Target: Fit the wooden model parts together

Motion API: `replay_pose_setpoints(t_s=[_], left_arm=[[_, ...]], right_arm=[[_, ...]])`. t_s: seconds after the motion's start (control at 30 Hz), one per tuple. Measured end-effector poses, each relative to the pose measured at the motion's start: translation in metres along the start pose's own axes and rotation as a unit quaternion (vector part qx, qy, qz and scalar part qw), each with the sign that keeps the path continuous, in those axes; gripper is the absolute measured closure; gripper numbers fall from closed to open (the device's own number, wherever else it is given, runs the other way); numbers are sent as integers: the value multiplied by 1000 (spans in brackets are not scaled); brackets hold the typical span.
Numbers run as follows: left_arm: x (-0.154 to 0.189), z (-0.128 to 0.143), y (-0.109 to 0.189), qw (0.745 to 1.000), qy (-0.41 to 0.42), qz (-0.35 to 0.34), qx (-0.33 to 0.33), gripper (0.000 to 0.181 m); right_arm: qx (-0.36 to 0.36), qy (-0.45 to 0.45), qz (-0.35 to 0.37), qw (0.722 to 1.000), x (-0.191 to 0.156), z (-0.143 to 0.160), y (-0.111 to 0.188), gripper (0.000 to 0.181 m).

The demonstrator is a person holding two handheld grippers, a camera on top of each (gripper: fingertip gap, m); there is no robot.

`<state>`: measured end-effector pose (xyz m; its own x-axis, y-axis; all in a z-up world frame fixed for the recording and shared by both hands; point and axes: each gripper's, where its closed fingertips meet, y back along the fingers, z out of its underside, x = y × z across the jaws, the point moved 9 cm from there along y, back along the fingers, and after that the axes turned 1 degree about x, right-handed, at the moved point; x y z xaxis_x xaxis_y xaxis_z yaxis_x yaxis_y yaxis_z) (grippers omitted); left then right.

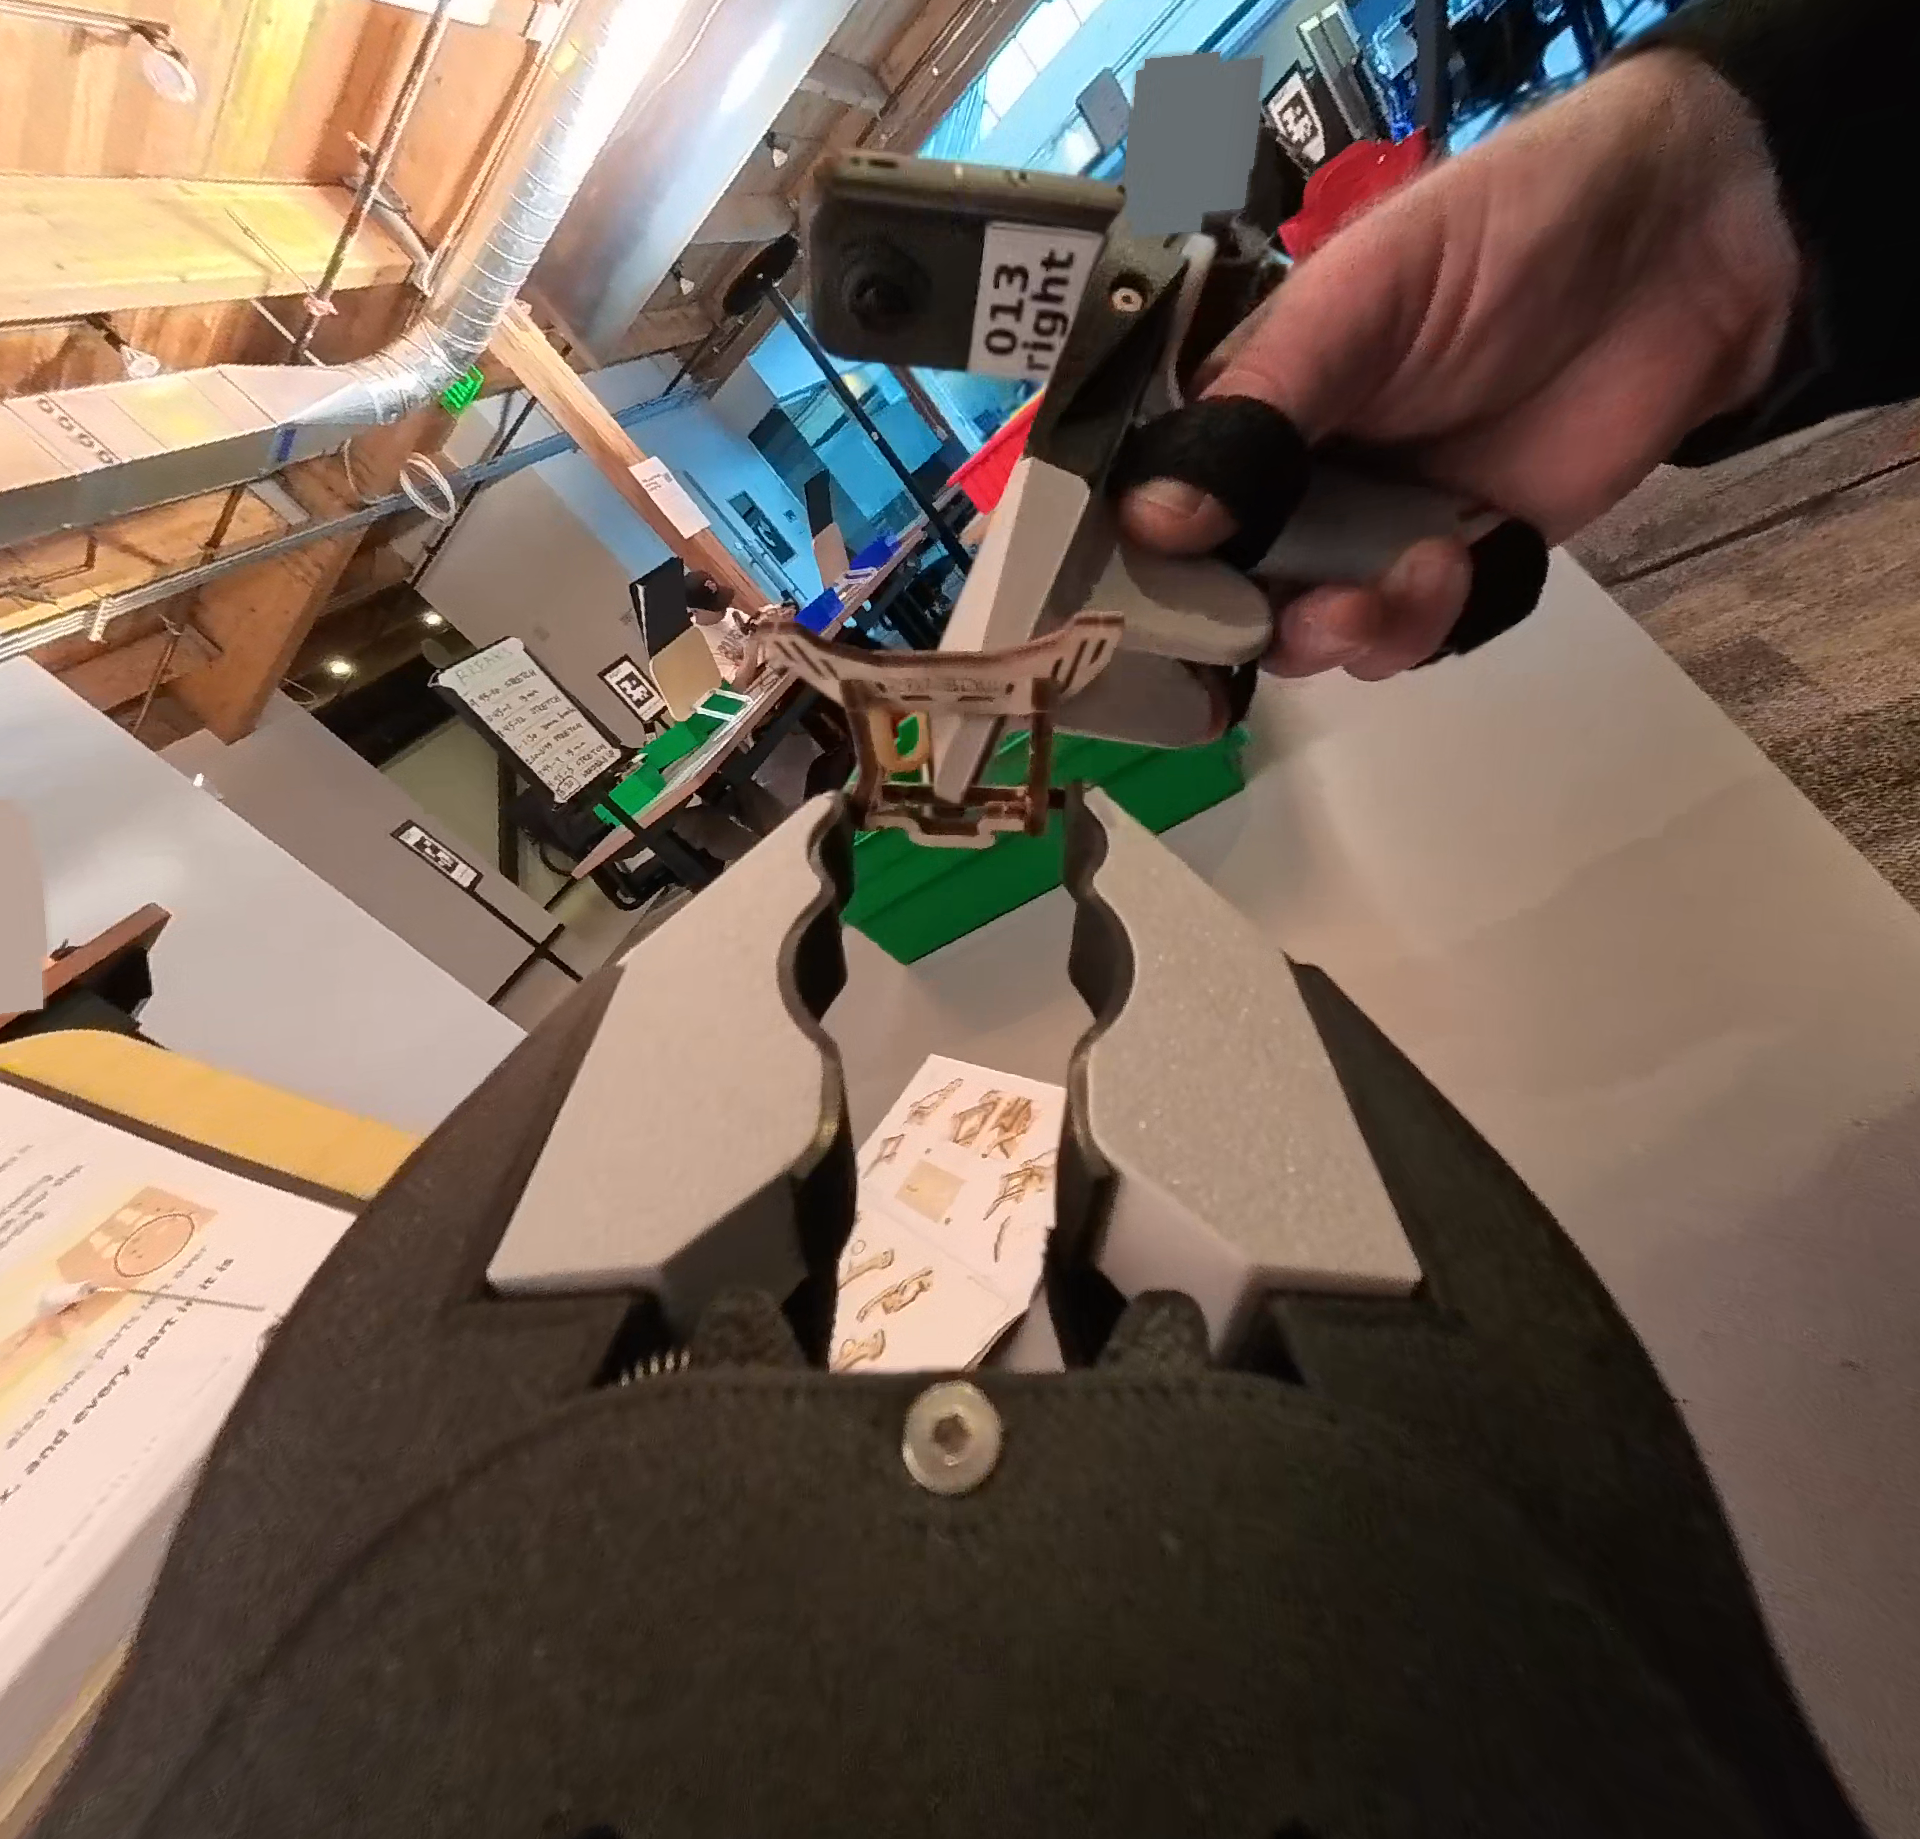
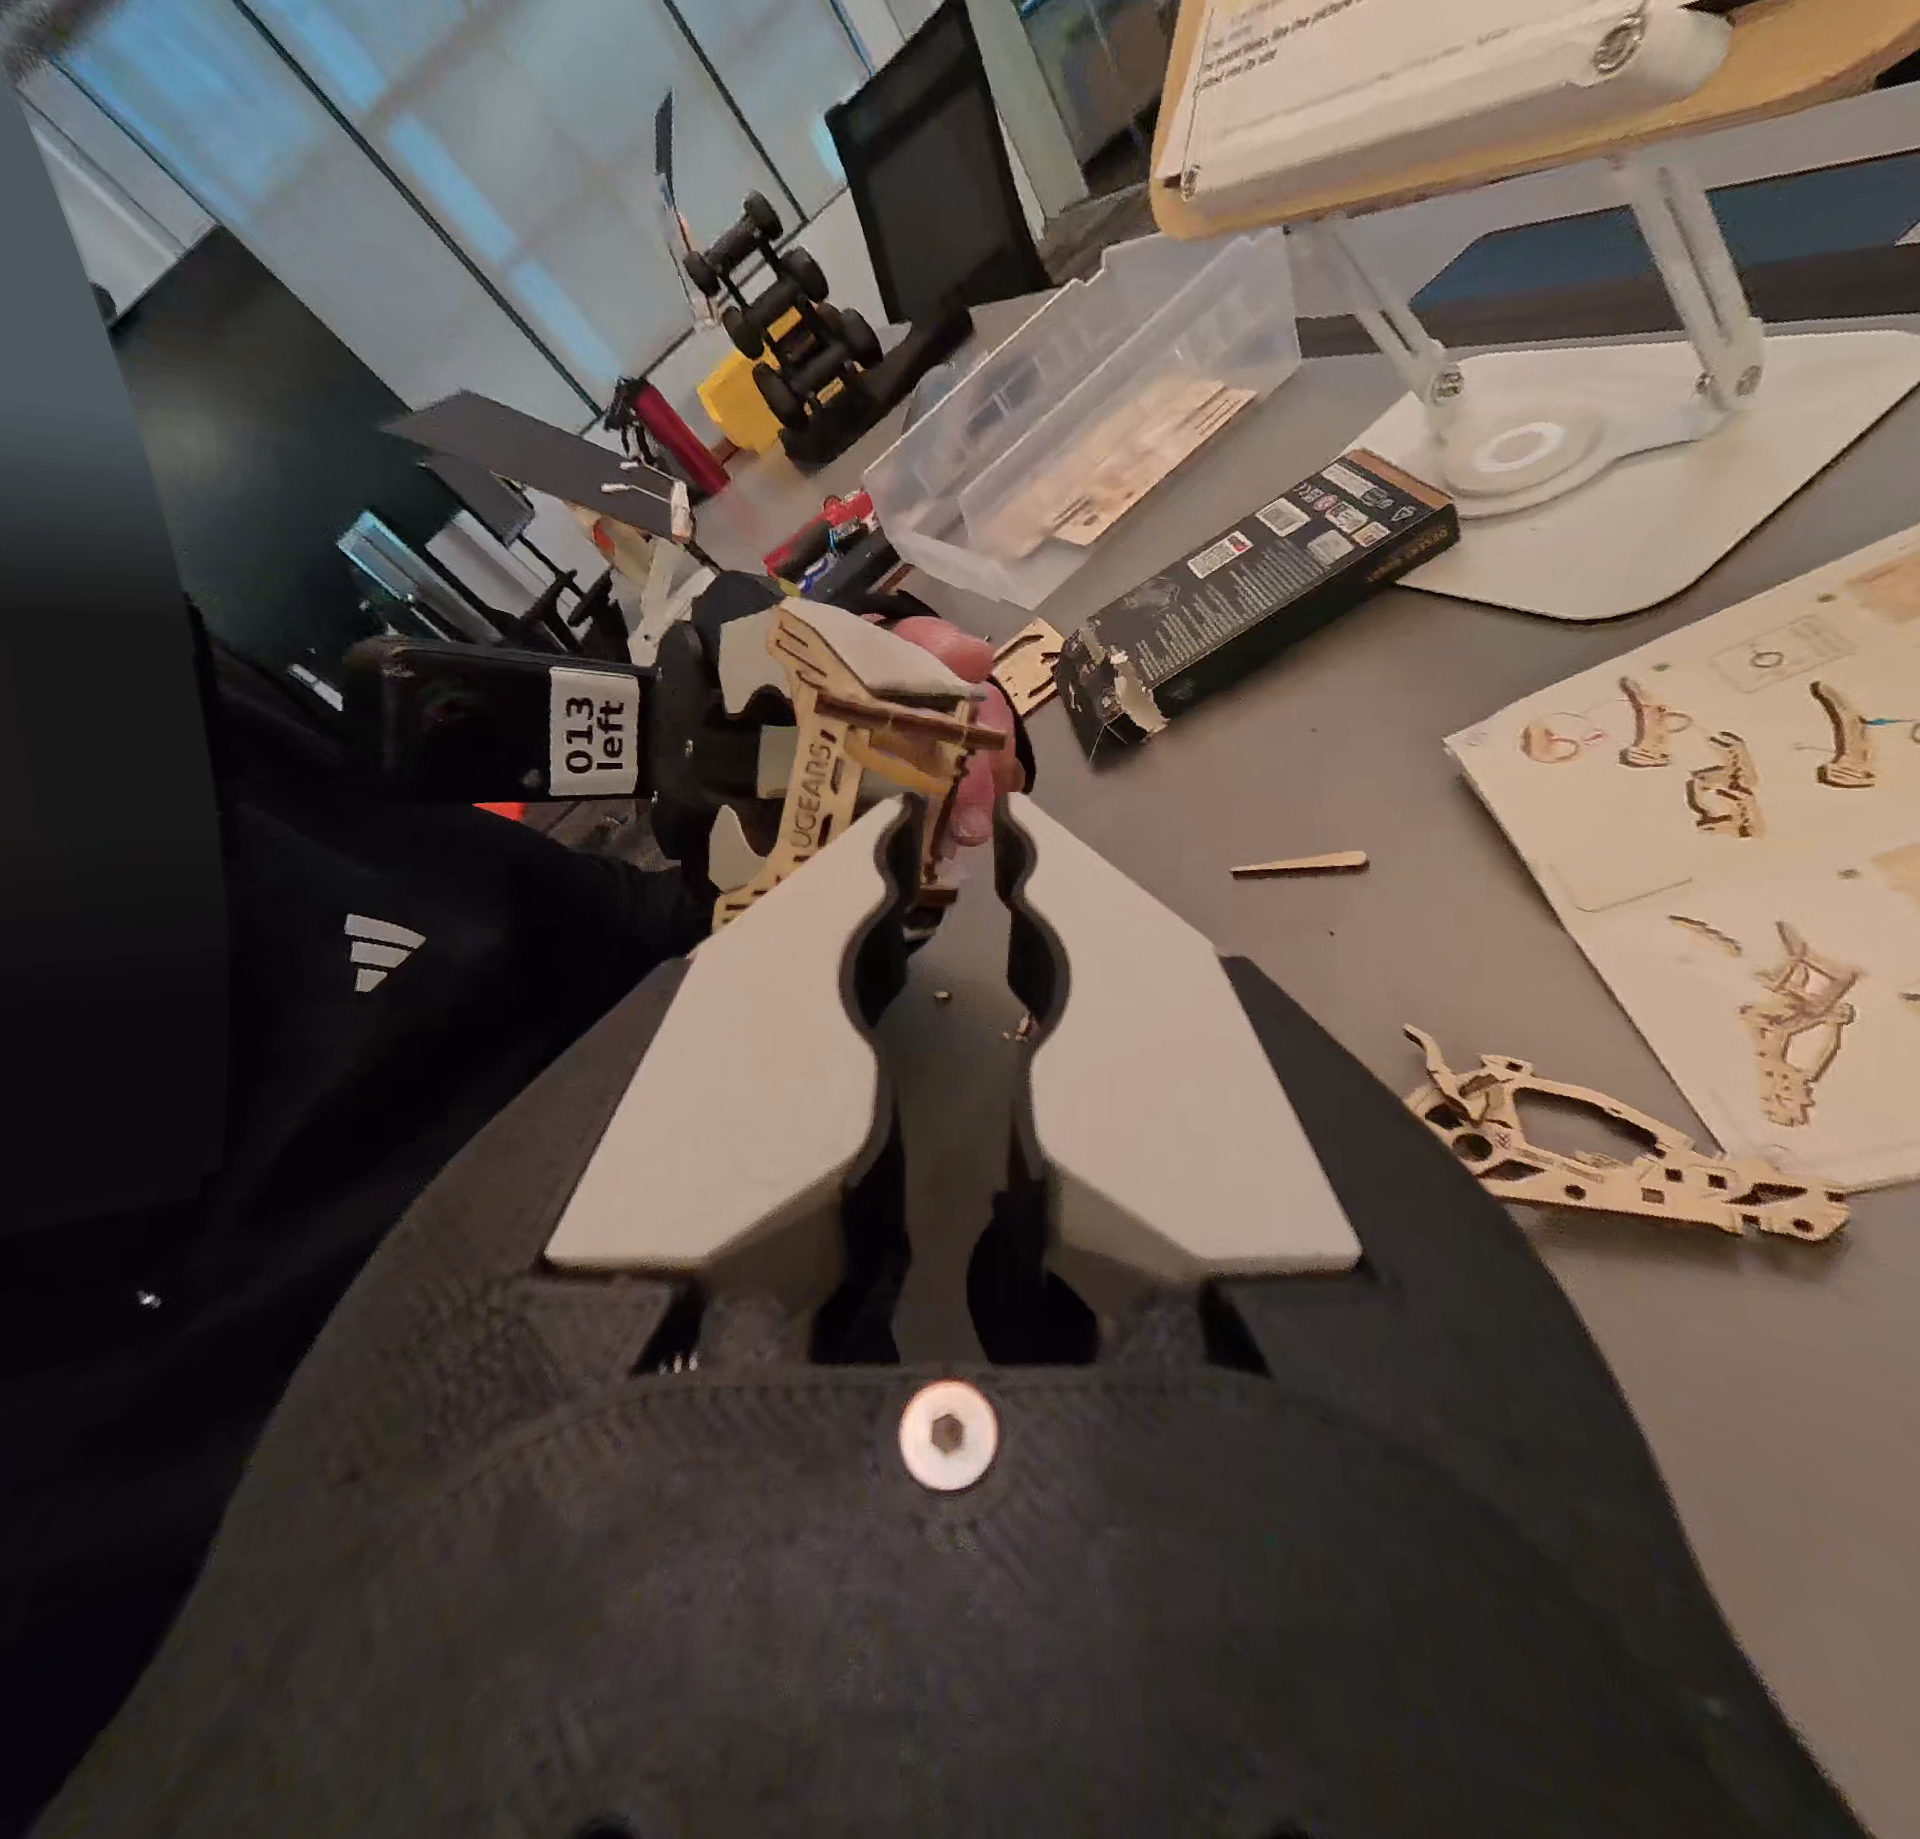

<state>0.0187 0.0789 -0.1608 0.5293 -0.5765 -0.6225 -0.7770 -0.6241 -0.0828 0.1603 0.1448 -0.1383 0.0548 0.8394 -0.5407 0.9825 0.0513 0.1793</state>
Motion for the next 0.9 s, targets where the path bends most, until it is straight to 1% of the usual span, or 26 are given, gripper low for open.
replay_pose_setpoints(t_s=[0.1,0.2,0.27,0.3,0.37,0.43,0.53,0.6,0.67,0.7,0.73,0.83,0.9], left_arm=[[1,1,-1,1000,-9,-2,-10,144],[3,1,-2,1000,-19,-6,-15,144],[2,-1,-1,1000,-15,-4,-7,144],[2,-2,-1,1000,-10,-3,0,144],[0,-6,1,1000,1,1,18,144],[0,-11,3,999,9,3,32,144],[0,-15,6,998,30,12,56,144],[1,-19,7,997,34,18,65,144],[1,-20,8,997,35,16,68,144],[-1,-19,9,997,38,12,68,144],[-4,-18,9,997,42,9,63,144],[-8,-9,9,998,43,3,37,144],[-7,-6,6,999,45,10,24,144]], right_arm=[[-12,12,18,1000,-4,-1,-1,180],[-16,18,34,999,-5,-1,-1,181],[-11,6,13,1000,-4,0,1,181],[-2,-8,-11,1000,-3,0,1,181],[22,-57,-82,995,1,2,1,181],[52,-109,-164,979,8,8,-1,181],[90,-170,-279,941,16,17,-9,180],[115,-198,-363,903,20,26,-16,180],[138,-208,-407,878,22,31,-23,180],[144,-214,-415,872,22,31,-26,180],[149,-217,-412,872,23,29,-28,180],[155,-210,-361,895,28,26,-27,177],[141,-191,-314,919,29,23,-22,178]])
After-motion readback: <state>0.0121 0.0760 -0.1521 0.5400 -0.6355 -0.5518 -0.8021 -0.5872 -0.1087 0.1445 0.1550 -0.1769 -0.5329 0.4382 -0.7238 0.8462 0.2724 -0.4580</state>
